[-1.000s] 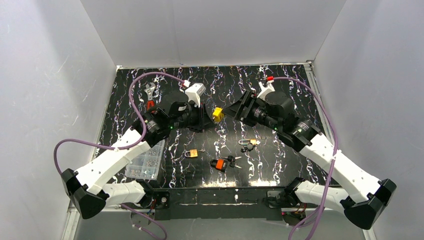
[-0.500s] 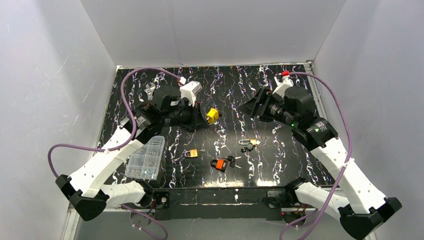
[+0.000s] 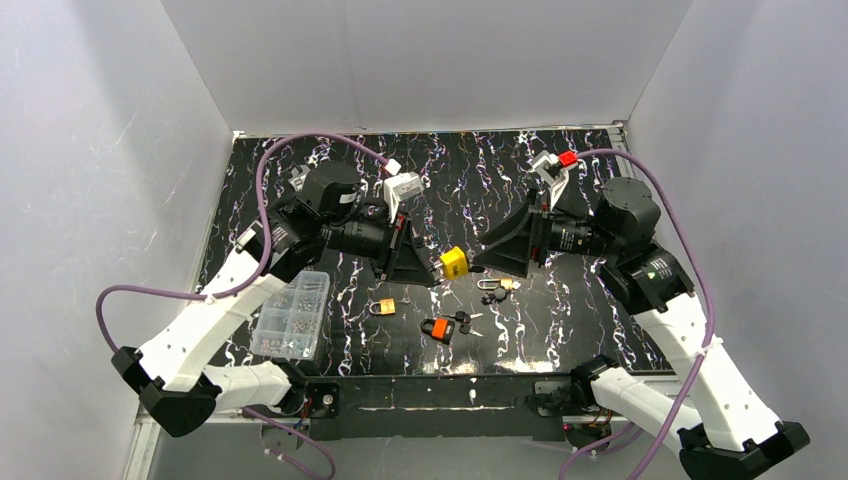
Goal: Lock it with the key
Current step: Lock the lock.
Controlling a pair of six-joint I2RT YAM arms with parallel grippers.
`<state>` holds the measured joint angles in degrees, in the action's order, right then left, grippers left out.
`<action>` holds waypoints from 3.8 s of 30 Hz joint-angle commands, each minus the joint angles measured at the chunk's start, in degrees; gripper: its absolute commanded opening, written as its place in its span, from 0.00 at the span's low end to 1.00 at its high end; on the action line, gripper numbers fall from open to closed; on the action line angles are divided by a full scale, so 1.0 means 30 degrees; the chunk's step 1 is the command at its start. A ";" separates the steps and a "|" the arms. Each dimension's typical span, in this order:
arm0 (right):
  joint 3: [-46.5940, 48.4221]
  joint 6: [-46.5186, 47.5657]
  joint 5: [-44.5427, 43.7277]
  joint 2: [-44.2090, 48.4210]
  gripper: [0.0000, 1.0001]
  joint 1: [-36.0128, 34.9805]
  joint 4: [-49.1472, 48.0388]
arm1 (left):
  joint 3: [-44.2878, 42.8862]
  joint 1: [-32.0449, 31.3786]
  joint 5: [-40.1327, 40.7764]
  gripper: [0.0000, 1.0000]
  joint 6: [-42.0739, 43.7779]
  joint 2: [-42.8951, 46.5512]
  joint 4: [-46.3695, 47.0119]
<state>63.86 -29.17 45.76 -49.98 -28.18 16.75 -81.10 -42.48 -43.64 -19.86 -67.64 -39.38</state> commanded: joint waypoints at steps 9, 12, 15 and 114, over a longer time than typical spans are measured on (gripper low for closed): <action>0.1017 0.0461 0.4807 -0.0740 0.84 -0.0527 -0.2123 | 0.0022 0.0031 -0.5532 0.00 -0.1756 0.0035 0.4101; 0.1332 0.0493 0.4805 -0.1034 0.84 -0.1249 -0.2126 | 0.0076 0.0038 -0.5386 0.00 -0.1760 -0.0056 0.4065; 0.1474 0.0489 0.4578 -0.1260 0.80 -0.1877 -0.2070 | 0.0096 0.0039 -0.5221 0.00 -0.1760 -0.0098 0.4101; -0.1066 -0.6804 -0.1870 -0.1928 0.01 -0.5125 -0.9797 | 0.1235 0.0039 0.1484 0.00 -0.5812 0.0652 0.8701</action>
<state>56.12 -52.45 38.50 -53.87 -37.85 -10.52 -76.90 -38.81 -37.41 -33.56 -61.04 -21.41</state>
